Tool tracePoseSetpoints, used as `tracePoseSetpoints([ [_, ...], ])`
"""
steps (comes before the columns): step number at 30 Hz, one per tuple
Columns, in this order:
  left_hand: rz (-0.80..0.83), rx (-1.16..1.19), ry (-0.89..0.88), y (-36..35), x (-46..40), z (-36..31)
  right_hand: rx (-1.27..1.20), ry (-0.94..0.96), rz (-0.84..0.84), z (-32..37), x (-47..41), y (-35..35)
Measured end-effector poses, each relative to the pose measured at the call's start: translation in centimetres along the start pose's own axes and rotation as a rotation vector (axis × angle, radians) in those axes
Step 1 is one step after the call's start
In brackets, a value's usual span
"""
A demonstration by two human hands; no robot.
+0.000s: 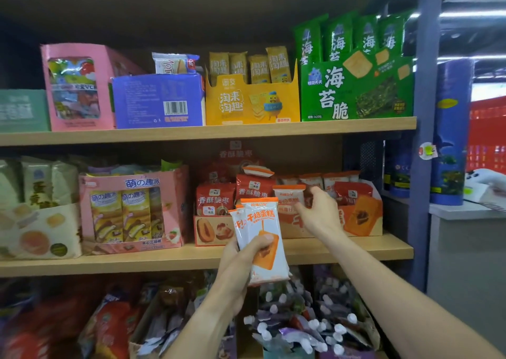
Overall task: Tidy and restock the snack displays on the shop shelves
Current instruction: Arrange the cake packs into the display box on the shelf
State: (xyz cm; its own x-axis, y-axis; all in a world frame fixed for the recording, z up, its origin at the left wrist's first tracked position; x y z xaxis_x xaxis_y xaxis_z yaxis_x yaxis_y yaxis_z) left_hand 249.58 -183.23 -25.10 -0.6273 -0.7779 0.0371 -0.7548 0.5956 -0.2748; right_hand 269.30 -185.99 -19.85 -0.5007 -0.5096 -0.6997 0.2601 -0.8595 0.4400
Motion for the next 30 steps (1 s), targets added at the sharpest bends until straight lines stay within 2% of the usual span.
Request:
tracePoseSetpoints([
  [7,-0.001,0.014,-0.001,0.9,0.0,-0.1,-0.531,0.099,-0.288,2.8,0.8,6.6],
  [9,-0.002,0.020,-0.001,1.0,-0.1,-0.1,-0.652,0.062,-0.284,3.5,1.8,7.8],
  [11,0.001,0.032,-0.003,0.8,0.0,-0.1,-0.737,-0.004,-0.192,4.3,3.2,8.3],
  [14,0.018,0.038,0.012,0.4,0.4,0.3,-0.771,-0.116,0.020,4.4,5.3,7.4],
  [17,0.061,0.047,0.028,0.2,0.8,0.6,-0.764,-0.174,0.101,4.2,6.9,6.3],
  [23,0.109,0.044,0.026,0.6,1.5,1.1,-0.755,-0.161,0.114,3.5,8.6,5.1],
  [28,0.087,0.081,0.051,2.1,1.8,1.9,-0.638,-0.127,-0.034,2.8,8.8,5.3],
  [30,0.097,0.091,0.056,2.6,1.8,2.1,-0.601,-0.110,-0.024,2.7,8.8,5.3],
])
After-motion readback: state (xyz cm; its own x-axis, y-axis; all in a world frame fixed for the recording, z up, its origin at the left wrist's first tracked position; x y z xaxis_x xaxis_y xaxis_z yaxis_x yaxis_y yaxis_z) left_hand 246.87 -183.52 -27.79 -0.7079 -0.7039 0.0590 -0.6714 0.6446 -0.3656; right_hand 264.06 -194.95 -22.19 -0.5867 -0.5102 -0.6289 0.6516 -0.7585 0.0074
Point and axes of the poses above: each hand's wrist, its own x-axis away from the middle knuckle, its own y-axis out of the back of the hand, z = x × y, the point moved 1 cm from there along -x, towards the middle knuckle, and after that the axes turned 11 degrees about y, right-handed, at the moved point
